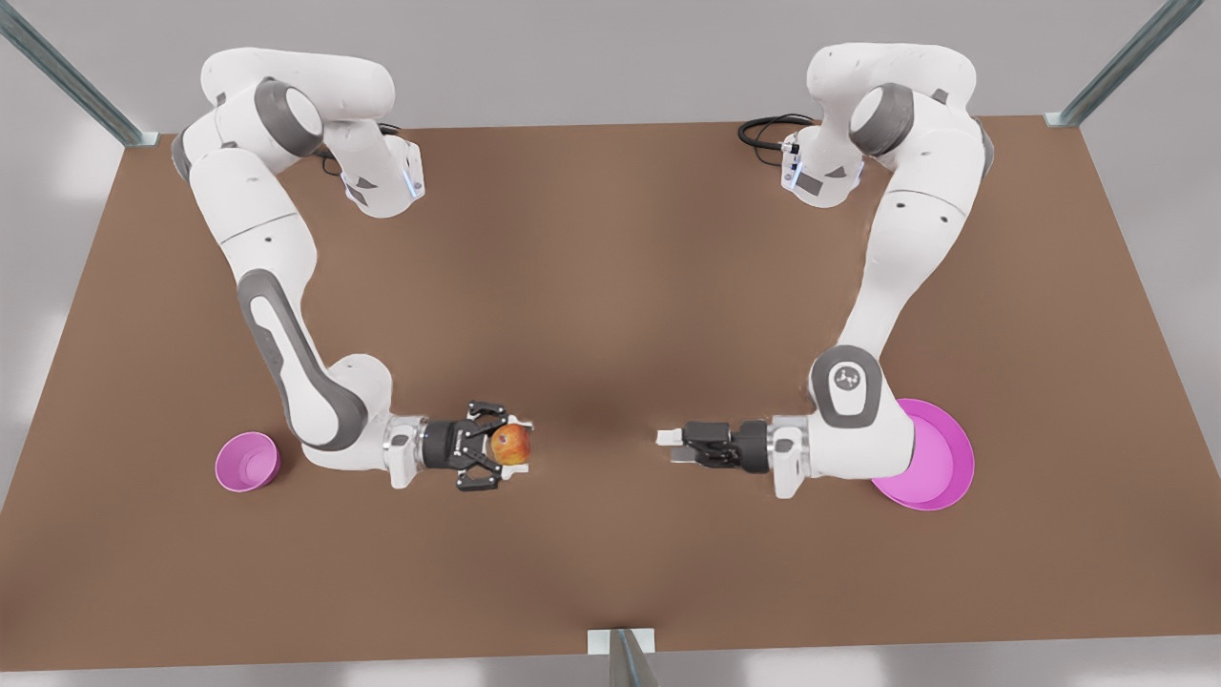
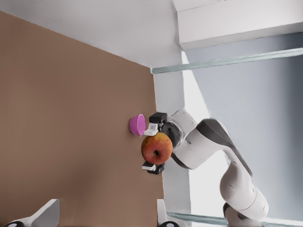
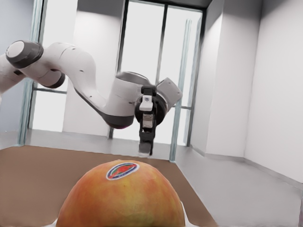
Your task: Use the left arm to pick up the apple from the plate, transfer it to the gripper of the right arm, and then use the right arm to place it into the bowl
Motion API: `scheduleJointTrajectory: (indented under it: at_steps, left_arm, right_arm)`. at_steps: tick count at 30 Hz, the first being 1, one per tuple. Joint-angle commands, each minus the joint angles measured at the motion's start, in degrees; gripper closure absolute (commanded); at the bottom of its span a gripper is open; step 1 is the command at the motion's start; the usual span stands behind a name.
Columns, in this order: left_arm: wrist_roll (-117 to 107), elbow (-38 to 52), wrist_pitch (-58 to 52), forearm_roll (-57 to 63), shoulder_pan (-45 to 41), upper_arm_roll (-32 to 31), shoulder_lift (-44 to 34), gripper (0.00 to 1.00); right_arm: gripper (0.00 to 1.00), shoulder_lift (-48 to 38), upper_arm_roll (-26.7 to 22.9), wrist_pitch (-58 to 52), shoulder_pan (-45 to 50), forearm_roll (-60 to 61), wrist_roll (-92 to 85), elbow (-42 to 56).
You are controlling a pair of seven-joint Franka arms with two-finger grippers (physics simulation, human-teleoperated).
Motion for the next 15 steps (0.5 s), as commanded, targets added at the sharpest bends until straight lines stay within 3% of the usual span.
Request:
scheduleJointTrajectory:
  at_steps: [1,3,6,7,8,15]
  left_arm:
    - [-16.9,0.3,-22.0,34.3,5.6,-0.1,-6.0,0.00]
    - [-22.6,0.3,-32.3,61.0,4.5,-1.9,-12.1,0.00]
    - [-22.6,0.5,-46.0,65.8,4.9,-2.1,-18.8,0.00]
    - [-22.7,-0.3,-44.9,65.5,3.9,0.2,-22.6,0.00]
    - [-22.5,-22.5,-29.3,61.5,-6.5,14.9,-36.4,0.00]
    - [-22.9,-11.4,-36.4,59.9,-7.2,13.9,-29.5,0.00]
  right_arm:
    - [0.37,-0.4,0.0,-5.6,-3.3,-11.5,0.0,-0.8]
    - [0.37,-0.5,-0.1,-9.2,-9.2,-25.4,5.3,-0.5]
    - [0.37,-3.3,-0.2,-15.5,-16.1,-45.5,12.7,0.0]
    - [0.37,-4.3,-0.2,-17.4,-17.6,-51.7,15.4,0.7]
    - [0.37,-4.3,-0.2,-18.7,-19.6,-58.2,15.9,1.4]
    - [0.36,-6.1,-0.6,-18.4,-27.7,-85.2,14.8,4.5]
